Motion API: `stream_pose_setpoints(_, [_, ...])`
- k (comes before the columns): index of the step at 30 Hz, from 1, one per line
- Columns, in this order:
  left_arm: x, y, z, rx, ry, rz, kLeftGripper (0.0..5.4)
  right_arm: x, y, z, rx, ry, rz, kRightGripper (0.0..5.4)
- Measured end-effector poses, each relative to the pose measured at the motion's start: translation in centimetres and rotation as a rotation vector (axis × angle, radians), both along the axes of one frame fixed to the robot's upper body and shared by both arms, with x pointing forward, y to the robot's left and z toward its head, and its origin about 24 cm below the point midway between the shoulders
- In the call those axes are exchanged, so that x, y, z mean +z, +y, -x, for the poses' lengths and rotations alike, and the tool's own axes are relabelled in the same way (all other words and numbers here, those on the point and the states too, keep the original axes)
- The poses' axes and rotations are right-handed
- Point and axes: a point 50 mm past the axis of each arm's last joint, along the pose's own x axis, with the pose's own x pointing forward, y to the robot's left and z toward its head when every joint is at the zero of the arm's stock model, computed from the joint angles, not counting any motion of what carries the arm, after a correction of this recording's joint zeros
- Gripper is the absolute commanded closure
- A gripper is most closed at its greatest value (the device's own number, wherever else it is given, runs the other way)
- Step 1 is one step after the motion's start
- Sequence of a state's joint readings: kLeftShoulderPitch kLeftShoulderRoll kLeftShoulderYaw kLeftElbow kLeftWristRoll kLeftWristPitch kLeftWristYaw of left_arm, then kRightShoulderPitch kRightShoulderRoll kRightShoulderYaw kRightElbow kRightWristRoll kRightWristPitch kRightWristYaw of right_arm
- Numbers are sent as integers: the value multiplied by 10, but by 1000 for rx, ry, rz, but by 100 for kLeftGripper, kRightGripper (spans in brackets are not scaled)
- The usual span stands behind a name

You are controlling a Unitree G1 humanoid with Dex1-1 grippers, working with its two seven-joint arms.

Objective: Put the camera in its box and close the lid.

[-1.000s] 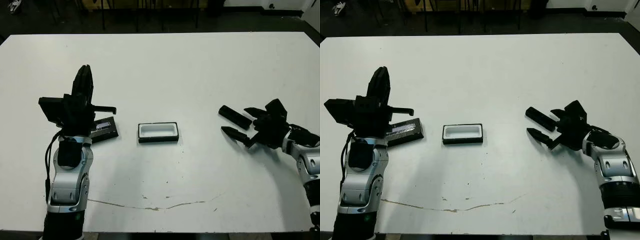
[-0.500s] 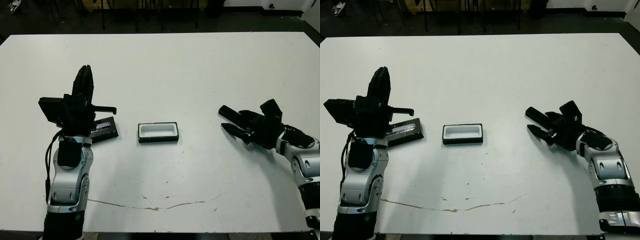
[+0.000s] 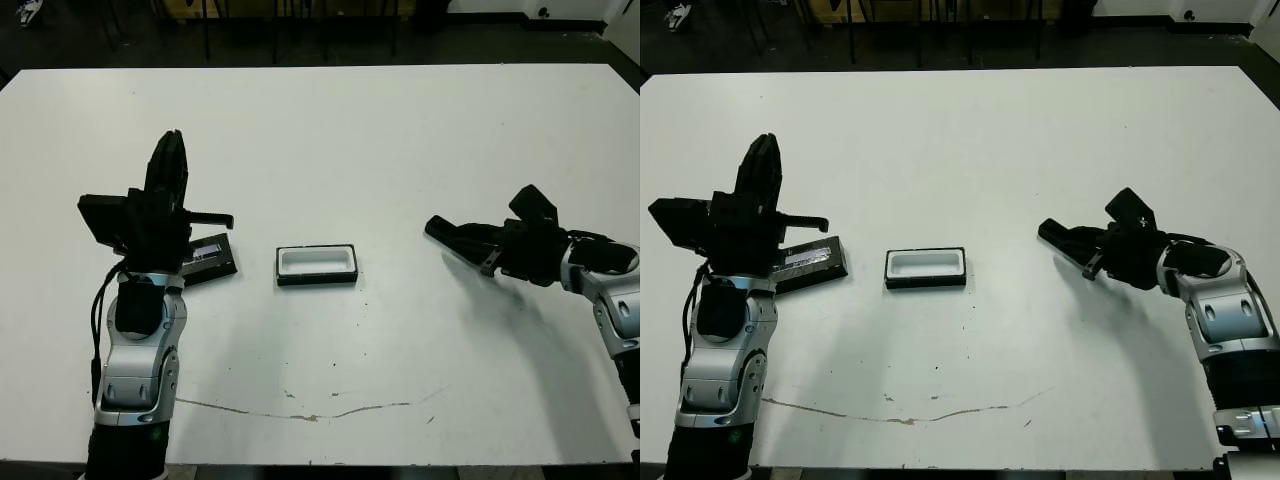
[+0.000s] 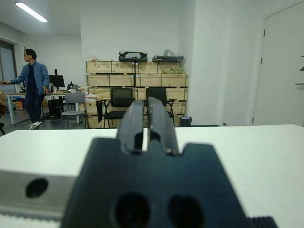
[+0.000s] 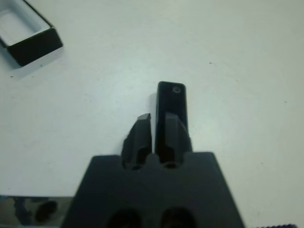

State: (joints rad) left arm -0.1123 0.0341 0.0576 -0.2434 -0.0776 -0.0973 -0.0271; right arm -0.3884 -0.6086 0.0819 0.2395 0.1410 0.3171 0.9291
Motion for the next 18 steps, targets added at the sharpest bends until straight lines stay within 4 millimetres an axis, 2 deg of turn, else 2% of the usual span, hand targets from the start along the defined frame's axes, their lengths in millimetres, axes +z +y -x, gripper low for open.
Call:
stream_pose_setpoints(8, [0, 0, 0, 2, 0, -9, 540, 18, 3, -4, -116, -71, -70, 539])
stream_pose_setpoints(11, [0, 0, 0, 1, 0, -8, 540, 37, 9, -8, -110, -163, -77, 539])
stream_pose_setpoints(15, [0, 0, 0, -3, 0, -8, 540, 69, 20, -19, -16, -287, -162, 539])
stream_pose_setpoints(18, [0, -1, 0, -5, 1, -6, 540, 79, 25, -26, 31, -294, -218, 539])
